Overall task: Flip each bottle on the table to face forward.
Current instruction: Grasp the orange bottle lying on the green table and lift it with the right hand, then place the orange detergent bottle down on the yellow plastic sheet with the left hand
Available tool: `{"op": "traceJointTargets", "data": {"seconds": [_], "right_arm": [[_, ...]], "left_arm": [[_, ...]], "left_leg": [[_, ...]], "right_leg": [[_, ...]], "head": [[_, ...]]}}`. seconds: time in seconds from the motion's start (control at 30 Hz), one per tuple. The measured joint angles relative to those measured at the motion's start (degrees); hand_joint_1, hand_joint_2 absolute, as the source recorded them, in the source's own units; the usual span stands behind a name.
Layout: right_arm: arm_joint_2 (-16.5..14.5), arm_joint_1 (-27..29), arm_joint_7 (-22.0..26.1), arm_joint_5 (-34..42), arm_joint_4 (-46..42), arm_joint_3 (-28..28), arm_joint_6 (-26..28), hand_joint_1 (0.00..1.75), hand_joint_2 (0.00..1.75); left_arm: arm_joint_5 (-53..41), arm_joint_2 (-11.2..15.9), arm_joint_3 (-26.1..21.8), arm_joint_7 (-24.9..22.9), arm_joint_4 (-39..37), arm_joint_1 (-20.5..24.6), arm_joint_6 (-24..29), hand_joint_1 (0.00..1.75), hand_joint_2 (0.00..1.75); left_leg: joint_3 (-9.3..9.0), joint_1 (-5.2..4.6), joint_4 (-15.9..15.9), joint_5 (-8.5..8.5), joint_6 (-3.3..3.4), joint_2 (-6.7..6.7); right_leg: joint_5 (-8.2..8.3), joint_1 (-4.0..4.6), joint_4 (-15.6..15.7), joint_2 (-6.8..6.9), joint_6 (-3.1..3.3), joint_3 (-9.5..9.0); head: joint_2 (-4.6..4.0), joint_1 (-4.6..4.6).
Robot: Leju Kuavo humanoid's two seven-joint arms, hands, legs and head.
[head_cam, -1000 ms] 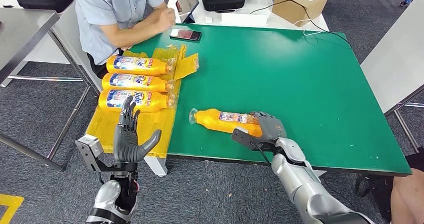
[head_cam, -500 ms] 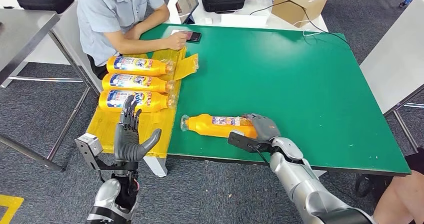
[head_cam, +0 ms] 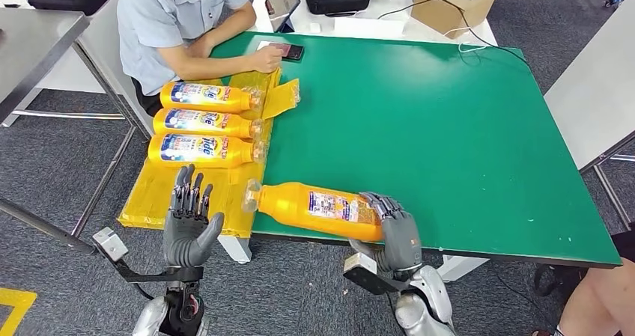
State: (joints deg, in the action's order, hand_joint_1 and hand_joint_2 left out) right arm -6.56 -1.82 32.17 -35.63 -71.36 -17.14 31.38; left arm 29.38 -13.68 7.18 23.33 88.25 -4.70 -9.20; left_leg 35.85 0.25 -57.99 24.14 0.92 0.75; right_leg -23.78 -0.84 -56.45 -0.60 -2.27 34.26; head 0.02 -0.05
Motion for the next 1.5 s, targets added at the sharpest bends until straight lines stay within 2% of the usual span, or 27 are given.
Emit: {"op": "traceJointTargets", "data": {"seconds": [0.1, 0.17, 0.3, 0.5, 0.67, 0.77, 0.87, 1.1, 1.33, 1.5], "right_arm": [[-1.0, 2.9, 3.4, 1.6, -4.7, 0.1, 4.3, 1.75, 1.75], [-1.8, 4.7, 5.8, 2.2, -8.1, 0.3, 6.8, 1.75, 1.75], [-2.9, 6.9, 6.8, 4.2, -14.5, 1.1, 8.2, 1.75, 1.75], [-3.0, 6.8, 6.8, 9.6, -16.2, 1.4, 6.7, 1.75, 1.75], [-3.1, 4.6, 6.8, 11.3, -14.9, -0.2, 3.5, 1.75, 1.75], [-3.8, 2.5, 6.7, 10.5, -12.2, -1.5, 0.3, 1.75, 1.75], [-4.8, 0.3, 6.8, 11.5, -10.0, -2.9, 1.2, 1.75, 1.75], [-6.0, -4.4, 6.8, 11.0, -6.3, -6.4, 1.0, 1.75, 1.75], [-6.1, -6.1, 6.8, 12.1, -5.1, -10.9, 1.2, 1.75, 1.75], [-6.1, -6.6, 6.8, 12.2, -4.5, -12.6, 1.3, 1.75, 1.75]], "left_arm": [[-0.7, -0.5, -0.3, -0.1, 0.5, -0.9, 0.6, 0.0, 1.75], [-4.1, -0.6, -0.2, 1.6, 0.6, -1.3, 1.0, 0.0, 1.75], [-9.0, -0.4, 0.4, 4.6, 0.6, -1.3, 0.2, 0.0, 1.75], [-11.6, 0.5, 0.5, 7.5, 0.7, -1.3, -5.2, 0.0, 1.75], [-17.4, 0.9, 1.7, 10.2, 1.1, -1.2, -7.1, 0.0, 1.75], [-25.5, 1.0, 3.4, 13.3, 1.1, -1.0, -3.8, 0.0, 1.75], [-32.2, 1.4, 6.2, 16.1, 1.2, -0.5, -0.1, 0.0, 1.75], [-29.7, 2.1, 10.3, 15.4, 0.2, 1.3, -4.1, 0.0, 1.75], [-25.4, 2.3, 11.1, 13.7, -2.1, 3.2, -8.3, 0.0, 1.75], [-24.7, 2.3, 11.2, 13.4, -3.1, 3.8, -8.8, 0.0, 1.75]], "left_leg": [[-0.01, 0.0, 0.0, 0.0, 0.01, 0.0], [-0.01, 0.0, 0.0, 0.0, 0.01, 0.0], [-0.02, 0.0, 0.0, 0.0, 0.0, -0.01], [-0.04, 0.0, 0.0, -0.01, 0.01, -0.13], [-0.05, 0.0, 0.0, -0.01, 0.01, -0.14], [-0.06, 0.0, 0.0, -0.03, 0.0, -0.14], [-0.04, 0.0, 0.0, -0.05, -0.01, -0.1], [-0.04, 0.0, 0.0, -0.06, -0.01, -0.12], [-0.04, 0.0, 0.0, -0.05, -0.01, -0.13], [-0.03, 0.0, 0.0, -0.05, -0.01, -0.12]], "right_leg": [[0.0, 0.0, 0.0, 0.0, 0.0, 0.0], [0.0, 0.0, 0.0, 0.0, 0.0, 0.0], [0.0, 0.01, 0.0, 0.0, 0.0, -0.01], [0.01, 0.0, 0.0, -0.01, 0.01, -0.03], [0.02, 0.01, 0.0, -0.02, 0.01, -0.03], [0.02, 0.01, 0.0, -0.01, 0.01, -0.03], [0.02, 0.01, 0.0, 0.02, 0.01, -0.03], [0.02, 0.01, 0.0, 0.01, 0.01, -0.02], [0.02, 0.01, 0.0, 0.0, 0.01, -0.02], [0.02, 0.01, 0.0, 0.01, 0.01, -0.02]], "head": [[0.0, 0.0], [0.0, -0.01], [0.0, 0.0], [0.0, 0.0], [0.0, 0.0], [0.0, -0.01], [0.0, -0.01], [0.0, 0.0], [0.0, -0.01], [0.0, 0.0]]}}
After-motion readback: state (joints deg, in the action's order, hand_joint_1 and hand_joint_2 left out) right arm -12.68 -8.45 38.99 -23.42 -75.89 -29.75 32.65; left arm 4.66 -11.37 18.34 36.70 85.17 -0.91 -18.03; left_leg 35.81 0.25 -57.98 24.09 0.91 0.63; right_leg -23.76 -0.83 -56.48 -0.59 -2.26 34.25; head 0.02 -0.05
